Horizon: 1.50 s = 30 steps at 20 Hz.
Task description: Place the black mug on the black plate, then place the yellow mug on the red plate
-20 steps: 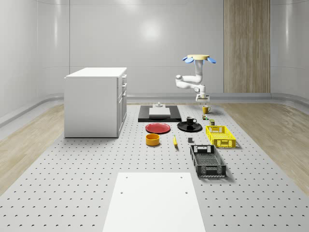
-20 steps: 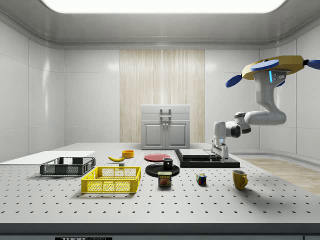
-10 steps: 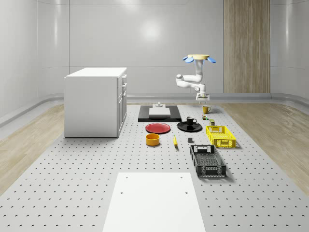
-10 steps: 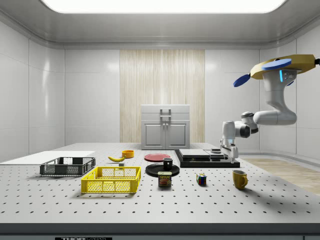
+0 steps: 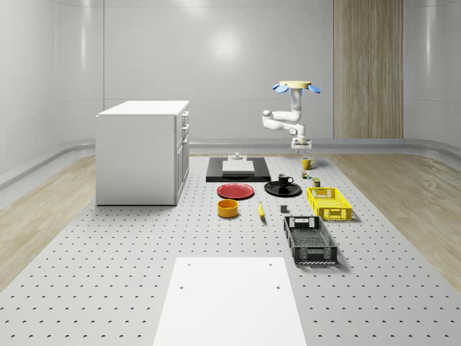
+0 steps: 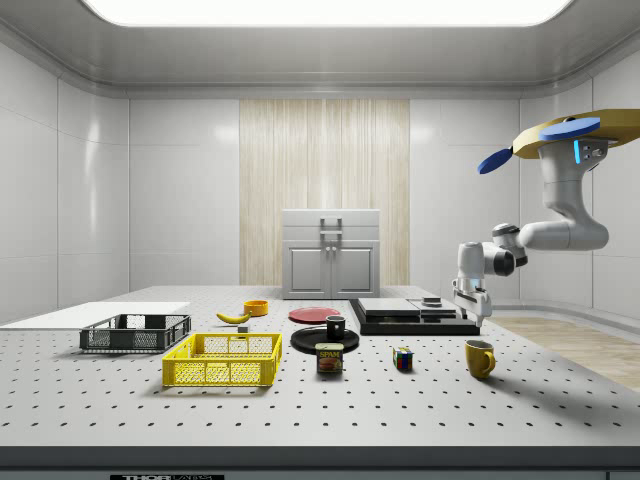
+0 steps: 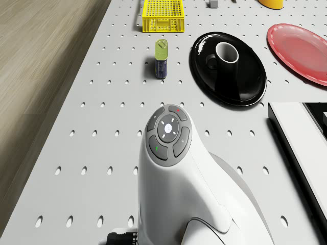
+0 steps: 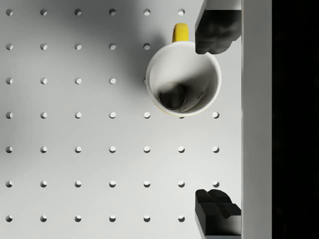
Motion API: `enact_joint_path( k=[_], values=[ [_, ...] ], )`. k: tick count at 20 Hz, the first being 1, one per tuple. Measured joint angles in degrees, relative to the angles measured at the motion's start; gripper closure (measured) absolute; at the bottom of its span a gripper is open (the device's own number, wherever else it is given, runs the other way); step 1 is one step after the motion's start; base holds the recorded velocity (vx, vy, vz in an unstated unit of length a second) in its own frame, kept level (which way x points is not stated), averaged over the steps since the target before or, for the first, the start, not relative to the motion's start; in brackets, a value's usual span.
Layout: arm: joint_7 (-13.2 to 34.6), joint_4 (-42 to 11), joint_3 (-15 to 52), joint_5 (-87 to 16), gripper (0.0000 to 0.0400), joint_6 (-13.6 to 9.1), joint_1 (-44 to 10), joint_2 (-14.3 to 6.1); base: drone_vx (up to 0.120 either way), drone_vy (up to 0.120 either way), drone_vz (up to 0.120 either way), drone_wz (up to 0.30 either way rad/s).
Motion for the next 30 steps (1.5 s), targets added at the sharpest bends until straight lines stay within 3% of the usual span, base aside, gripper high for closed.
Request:
enact_joint_path(
  k=[16, 27, 30],
  values=[
    [0.6, 3.9, -8.7, -8.4, 0.0000, 3.2, -2.6, 1.7, 0.000, 0.000, 0.000, 0.000],
    [0.3, 4.9, -10.6, -10.5, 0.0000, 3.3, -2.8, 2.9, 0.000, 0.000, 0.000, 0.000],
    [0.2, 4.9, -10.7, -10.7, 0.0141, 3.1, -2.7, 3.2, 0.000, 0.000, 0.000, 0.000]
  ],
)
